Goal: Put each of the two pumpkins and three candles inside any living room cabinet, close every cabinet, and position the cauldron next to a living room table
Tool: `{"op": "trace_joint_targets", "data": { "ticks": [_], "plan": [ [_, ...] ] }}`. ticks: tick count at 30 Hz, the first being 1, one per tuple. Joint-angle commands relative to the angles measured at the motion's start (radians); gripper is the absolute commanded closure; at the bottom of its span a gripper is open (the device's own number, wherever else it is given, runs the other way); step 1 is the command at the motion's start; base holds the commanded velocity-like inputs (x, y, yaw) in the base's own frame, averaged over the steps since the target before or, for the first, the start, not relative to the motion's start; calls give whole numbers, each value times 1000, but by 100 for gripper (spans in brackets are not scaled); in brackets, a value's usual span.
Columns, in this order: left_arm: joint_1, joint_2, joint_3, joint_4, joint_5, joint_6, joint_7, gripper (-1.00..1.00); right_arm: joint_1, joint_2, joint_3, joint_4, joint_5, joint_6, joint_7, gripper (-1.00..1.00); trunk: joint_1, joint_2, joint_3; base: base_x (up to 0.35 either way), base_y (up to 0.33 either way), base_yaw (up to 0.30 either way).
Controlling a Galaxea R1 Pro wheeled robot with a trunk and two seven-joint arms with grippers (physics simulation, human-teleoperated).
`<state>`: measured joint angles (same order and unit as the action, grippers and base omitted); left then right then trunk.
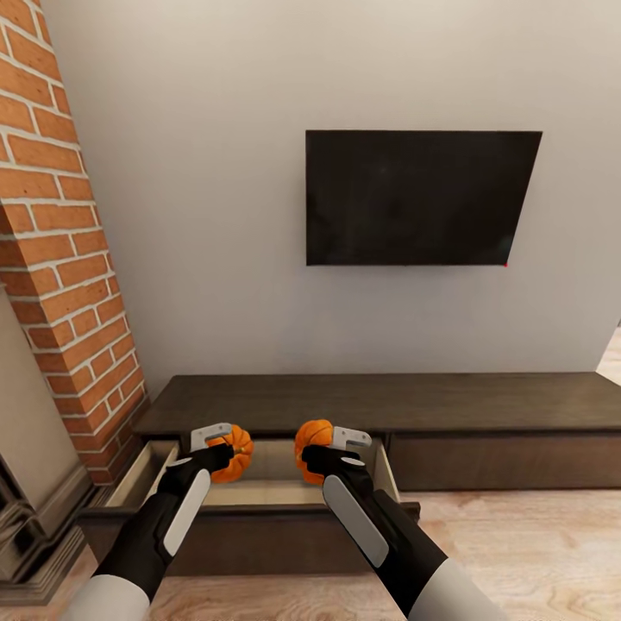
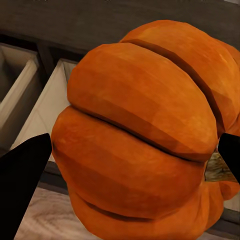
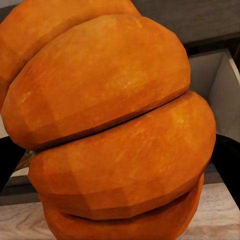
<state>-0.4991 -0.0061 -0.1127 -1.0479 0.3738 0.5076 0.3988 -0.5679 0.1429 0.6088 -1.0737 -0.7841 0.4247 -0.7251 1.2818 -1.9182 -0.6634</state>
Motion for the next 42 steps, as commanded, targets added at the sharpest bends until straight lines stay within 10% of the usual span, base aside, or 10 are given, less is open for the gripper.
{"op": "trace_joint_targets", "data": {
  "ticks": [1, 10, 42],
  "plan": [
    [-1, 1, -2, -4, 11, 2, 7, 100, -1, 0, 2, -1, -4, 2, -7, 100, 4, -8, -4, 0, 0, 0],
    [1, 4, -4, 0, 9, 2, 6, 100, -1, 0, 15, -6, -4, 2, -7, 100, 38, -71, -32, 0, 0, 0],
    [0, 9, 4, 5, 16, 3, 6, 100, -1, 0, 29, -9, -4, 2, -7, 100, 38, -71, -32, 58, 44, 0]
  ]
}}
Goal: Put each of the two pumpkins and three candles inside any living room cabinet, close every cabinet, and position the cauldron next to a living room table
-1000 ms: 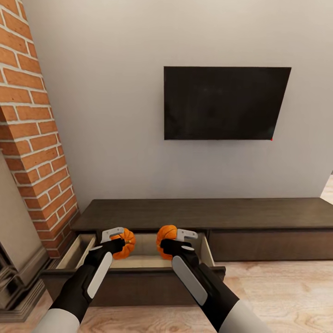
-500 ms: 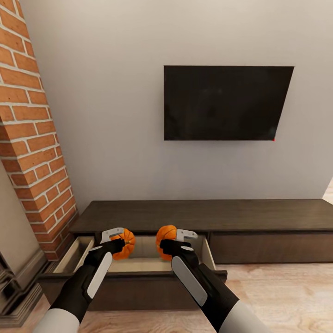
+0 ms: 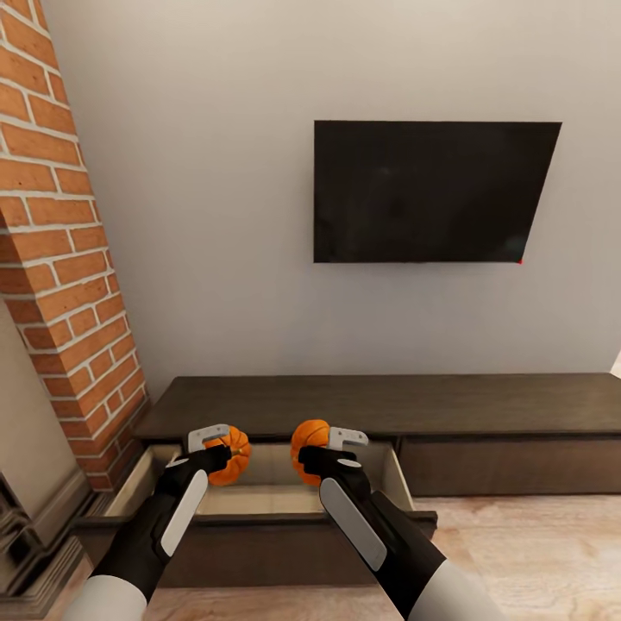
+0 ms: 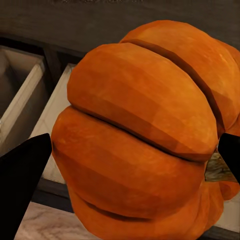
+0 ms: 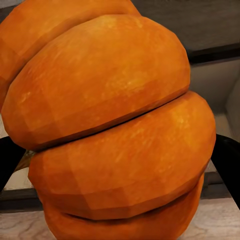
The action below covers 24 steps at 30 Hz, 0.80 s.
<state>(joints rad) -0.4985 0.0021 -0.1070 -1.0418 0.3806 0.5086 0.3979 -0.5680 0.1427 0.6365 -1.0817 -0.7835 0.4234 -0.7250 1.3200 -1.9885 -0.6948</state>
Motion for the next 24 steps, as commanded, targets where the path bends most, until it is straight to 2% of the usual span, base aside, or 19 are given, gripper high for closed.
{"op": "trace_joint_targets", "data": {
  "ticks": [1, 17, 24],
  "plan": [
    [0, 1, -2, -1, 9, 2, 7, 100, -1, 0, 2, -1, -5, 3, -7, 100, 0, -1, -1, 201, 125, 0],
    [0, 0, -2, -4, 6, 2, 7, 100, -1, -1, 2, -1, -5, 3, -7, 100, 0, -1, -1, 123, 19, 0],
    [0, 0, -2, -5, 7, 2, 7, 100, -1, -1, 2, 0, -5, 3, -7, 100, 0, -1, -1, 31, 0, 0]
  ]
}}
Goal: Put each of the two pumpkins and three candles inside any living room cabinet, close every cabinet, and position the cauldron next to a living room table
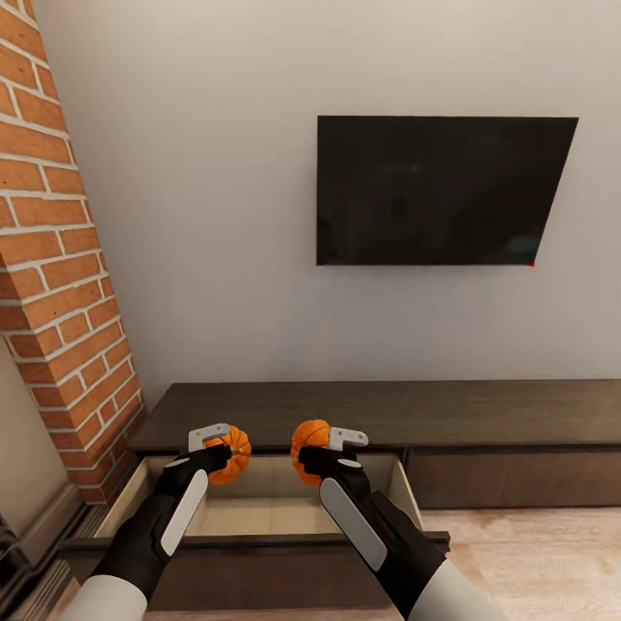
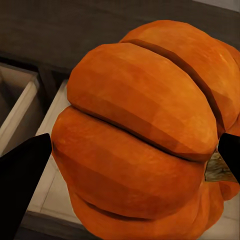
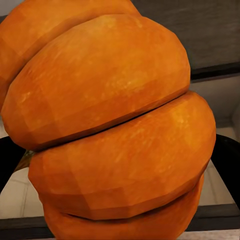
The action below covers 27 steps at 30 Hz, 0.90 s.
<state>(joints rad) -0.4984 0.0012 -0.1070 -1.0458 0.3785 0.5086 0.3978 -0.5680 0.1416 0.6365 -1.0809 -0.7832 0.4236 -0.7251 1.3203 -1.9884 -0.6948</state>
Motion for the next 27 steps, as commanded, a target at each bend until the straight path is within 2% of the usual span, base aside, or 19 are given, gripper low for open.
{"op": "trace_joint_targets", "data": {
  "ticks": [1, 15, 21, 27],
  "plan": [
    [-1, 0, -2, -2, 10, 2, 7, 100, -1, 0, 2, 0, -5, 3, -7, 100, 4, -8, -4, 4, 0, 0],
    [-4, -9, -3, 5, 13, 7, 9, 100, -1, 1, -1, 9, -9, 21, -22, 100, 57, -106, -48, 0, 0, 0],
    [-6, -9, -3, 9, 14, 8, 10, 100, -31, 1, -2, 32, -11, 24, -61, 100, 80, -148, -67, 0, 0, 0],
    [-6, -8, -3, 10, 12, 7, 10, 100, -35, 0, -2, 36, -10, 22, -65, 100, 103, -190, -86, 0, 0, 0]
  ]
}}
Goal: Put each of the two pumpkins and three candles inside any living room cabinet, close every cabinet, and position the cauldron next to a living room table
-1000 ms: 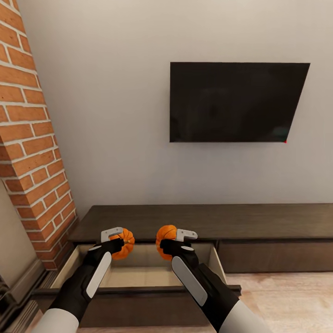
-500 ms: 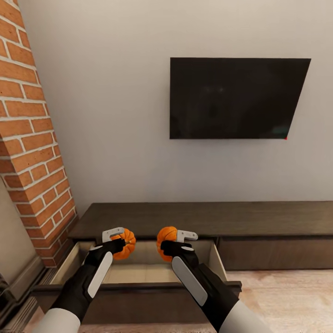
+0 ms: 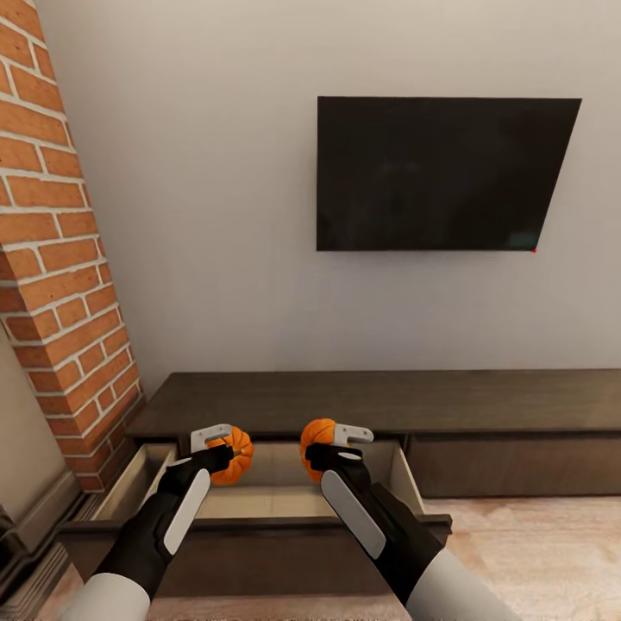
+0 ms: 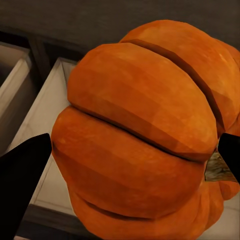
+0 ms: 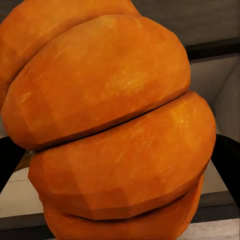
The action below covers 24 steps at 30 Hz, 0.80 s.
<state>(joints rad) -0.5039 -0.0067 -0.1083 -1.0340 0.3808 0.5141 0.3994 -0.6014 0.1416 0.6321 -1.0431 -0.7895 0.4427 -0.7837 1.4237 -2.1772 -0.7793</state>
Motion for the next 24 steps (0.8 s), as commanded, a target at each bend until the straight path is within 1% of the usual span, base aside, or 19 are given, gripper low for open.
{"op": "trace_joint_targets", "data": {
  "ticks": [1, 5, 9, 18, 24],
  "plan": [
    [-1, 0, -2, -2, 9, 2, 9, 100, -1, -1, 2, -1, -3, 3, -4, 100, 4, -8, -4, 0, 0, 0],
    [-1, 1, -2, -1, 9, 1, 8, 100, -1, -3, 1, -3, -7, 1, 1, 100, 19, -36, -17, 0, 0, 0],
    [-1, 0, -2, -1, 9, 1, 9, 100, -1, -3, 0, -6, -1, 1, 2, 100, 34, -64, -29, 0, 0, 0],
    [-1, 2, -2, -1, 8, 1, 7, 100, -1, -3, -2, -8, -9, 0, 5, 100, 69, -127, -58, 0, 0, 0],
    [-1, 1, -2, -1, 9, 1, 7, 100, -1, -4, -2, -9, -11, 0, 6, 100, 69, -127, -58, 0, 0, 0]
  ]
}}
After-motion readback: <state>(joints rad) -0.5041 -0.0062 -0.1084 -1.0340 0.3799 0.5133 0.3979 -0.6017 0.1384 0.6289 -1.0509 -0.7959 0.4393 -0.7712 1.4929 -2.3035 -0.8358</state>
